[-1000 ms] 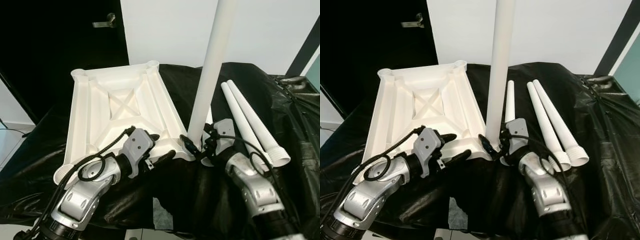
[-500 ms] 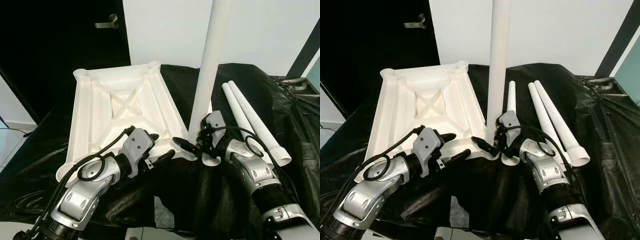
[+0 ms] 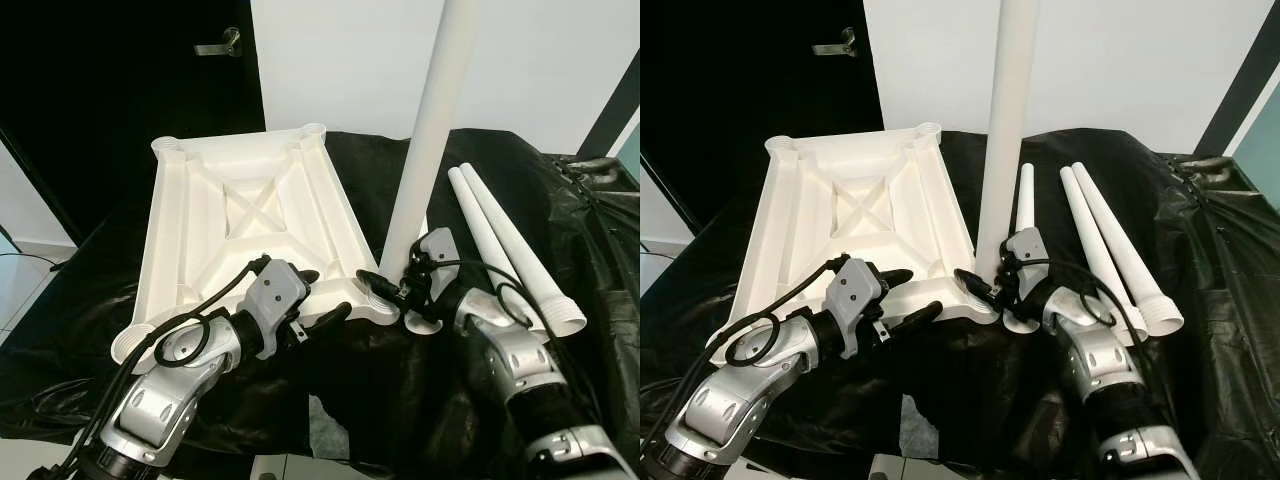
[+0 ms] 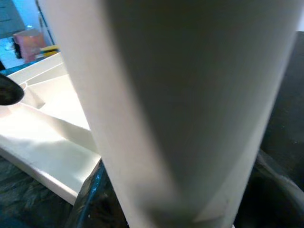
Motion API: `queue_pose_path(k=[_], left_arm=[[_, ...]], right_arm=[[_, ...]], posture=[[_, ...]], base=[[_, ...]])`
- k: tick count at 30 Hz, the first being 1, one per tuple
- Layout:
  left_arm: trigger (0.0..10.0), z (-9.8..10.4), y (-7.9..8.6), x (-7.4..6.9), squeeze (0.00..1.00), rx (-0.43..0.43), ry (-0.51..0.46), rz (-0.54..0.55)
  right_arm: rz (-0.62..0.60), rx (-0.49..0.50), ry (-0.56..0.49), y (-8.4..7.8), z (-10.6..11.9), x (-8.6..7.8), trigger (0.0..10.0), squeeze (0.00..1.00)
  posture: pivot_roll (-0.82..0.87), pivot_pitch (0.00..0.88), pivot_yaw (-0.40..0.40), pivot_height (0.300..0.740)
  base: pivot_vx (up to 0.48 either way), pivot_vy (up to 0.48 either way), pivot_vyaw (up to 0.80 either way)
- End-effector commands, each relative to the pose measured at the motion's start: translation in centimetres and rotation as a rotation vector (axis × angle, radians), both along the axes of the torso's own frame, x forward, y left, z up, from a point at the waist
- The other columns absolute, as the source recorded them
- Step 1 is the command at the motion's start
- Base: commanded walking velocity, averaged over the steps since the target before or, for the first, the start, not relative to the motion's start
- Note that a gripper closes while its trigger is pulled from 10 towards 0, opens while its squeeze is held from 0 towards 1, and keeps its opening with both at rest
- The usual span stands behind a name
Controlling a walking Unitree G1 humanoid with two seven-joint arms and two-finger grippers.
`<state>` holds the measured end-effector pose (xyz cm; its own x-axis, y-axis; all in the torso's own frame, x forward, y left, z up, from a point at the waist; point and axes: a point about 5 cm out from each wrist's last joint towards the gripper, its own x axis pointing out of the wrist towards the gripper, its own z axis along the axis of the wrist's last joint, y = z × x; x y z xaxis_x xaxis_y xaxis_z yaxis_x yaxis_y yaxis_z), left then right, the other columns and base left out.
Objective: Building children table
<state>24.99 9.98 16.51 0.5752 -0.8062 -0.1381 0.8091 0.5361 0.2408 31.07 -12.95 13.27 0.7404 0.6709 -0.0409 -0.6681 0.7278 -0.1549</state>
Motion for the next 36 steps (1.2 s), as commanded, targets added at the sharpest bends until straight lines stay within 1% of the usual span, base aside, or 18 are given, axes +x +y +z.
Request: queue_pose_path(k=[1, 3, 4, 5, 6, 7, 8, 9, 12, 13, 16, 18, 19, 24, 25, 26, 33, 36], left_arm=[[10.0, -0.1, -0.1, -0.1, 0.00, 0.014, 0.013, -0.035], [10.0, -0.1, -0.2, -0.2, 0.00, 0.014, 0.012, -0.039], [10.0, -0.1, -0.2, -0.2, 0.00, 0.014, 0.012, -0.039], [10.0, -0.1, -0.2, -0.1, 0.00, 0.013, 0.012, -0.041], [10.0, -0.1, -0.2, -0.1, 0.00, 0.013, 0.012, -0.041], [10.0, -0.1, -0.2, -0.2, 0.00, 0.013, 0.013, -0.044], [10.0, -0.1, -0.2, -0.2, 0.00, 0.013, 0.013, -0.044], [10.0, -0.1, -0.3, -0.2, 0.00, 0.014, 0.014, -0.052], [10.0, -0.1, -0.3, -0.2, 0.00, 0.014, 0.015, -0.054], [10.0, -0.1, -0.3, -0.2, 0.00, 0.015, 0.015, -0.055], [10.0, -0.1, -0.3, -0.2, 0.00, 0.015, 0.015, -0.055], [10.0, -0.1, -0.3, -0.2, 0.00, 0.015, 0.015, -0.055], [10.0, 0.0, -0.3, -0.1, 0.00, 0.014, 0.015, -0.056], [10.0, 0.0, -0.3, -0.1, 0.00, 0.014, 0.015, -0.057], [10.0, 0.0, -0.3, -0.1, 0.00, 0.015, 0.015, -0.057], [10.0, 0.0, -0.3, -0.1, 0.00, 0.014, 0.015, -0.057], [10.0, 0.1, -0.3, 0.0, 0.00, 0.014, 0.013, -0.051], [10.0, 0.1, -0.2, 0.1, 0.00, 0.016, 0.011, -0.047]], right_arm=[[-0.063, -0.026, 0.071, 0.1, -1.7, -0.6, 10.0, 0.00], [-0.158, -0.021, 0.091, 0.4, -2.1, -0.8, 10.0, 0.00], [-0.158, -0.021, 0.091, 0.4, -2.1, -0.8, 10.0, 0.00], [-0.213, 0.000, 0.100, 0.6, -2.1, -0.9, 10.0, 0.00], [-0.213, 0.000, 0.100, 0.6, -2.1, -0.9, 10.0, 0.00], [-0.277, 0.008, 0.093, 0.8, -2.0, -0.9, 10.0, 0.00], [-0.277, 0.008, 0.093, 0.8, -2.0, -0.9, 10.0, 0.00], [-0.433, 0.037, 0.085, 1.3, -2.0, -1.1, 10.0, 0.00], [-0.482, 0.041, 0.082, 1.4, -2.0, -1.2, 10.0, 0.00], [-0.535, 0.054, 0.084, 1.6, -2.0, -1.3, 10.0, 0.00], [-0.535, 0.054, 0.084, 1.6, -2.0, -1.3, 10.0, 0.00], [-0.568, 0.065, 0.084, 1.9, -1.9, -1.5, 10.0, 0.00], [-0.564, 0.081, 0.087, 2.7, -1.9, -1.8, 10.0, 0.00], [-0.550, 0.141, 0.078, 3.2, -1.3, -2.2, 10.0, 0.00], [-0.524, 0.152, 0.058, 3.1, -0.8, -2.3, 10.0, 0.37], [-0.507, 0.154, 0.050, 3.0, -0.7, -2.5, 10.0, 1.00], [-0.450, 0.170, 0.013, 2.4, 0.2, -2.9, 10.0, 1.00], [-0.348, 0.157, -0.001, 1.4, 0.4, -3.0, 10.0, 1.00]], posture=[[0.10, 0.000, -0.019, 0.740], [0.09, 0.000, -0.018, 0.740], [0.09, 0.000, -0.018, 0.740], [0.09, 0.000, -0.016, 0.740], [0.09, 0.000, -0.016, 0.740], [0.09, 0.000, -0.013, 0.740], [0.09, 0.000, -0.013, 0.740], [0.08, 0.000, -0.008, 0.740], [0.08, 0.000, -0.008, 0.740], [0.08, 0.000, -0.005, 0.740], [0.08, 0.000, -0.005, 0.740], [0.08, 0.000, -0.002, 0.740], [0.08, 0.000, 0.001, 0.740], [0.08, 0.000, 0.005, 0.740], [0.08, 0.000, 0.005, 0.740], [0.08, 0.000, 0.004, 0.740], [0.08, 0.000, 0.001, 0.740], [0.08, 0.000, 0.000, 0.740]], base=[[0.000, 0.000, 0.00], [0.000, 0.000, 0.00], [0.000, 0.000, 0.00], [0.000, 0.000, 0.00], [0.000, 0.000, 0.00], [0.000, 0.000, 0.00], [0.000, 0.000, 0.00], [0.000, 0.000, 0.00], [0.000, 0.000, 0.00], [0.000, 0.000, 0.00], [0.000, 0.000, 0.00], [0.000, 0.000, 0.00], [0.000, 0.000, 0.00], [0.000, 0.000, 0.00], [0.000, 0.000, 0.00], [0.000, 0.000, 0.00], [0.000, 0.000, 0.00], [0.000, 0.000, 0.00]])
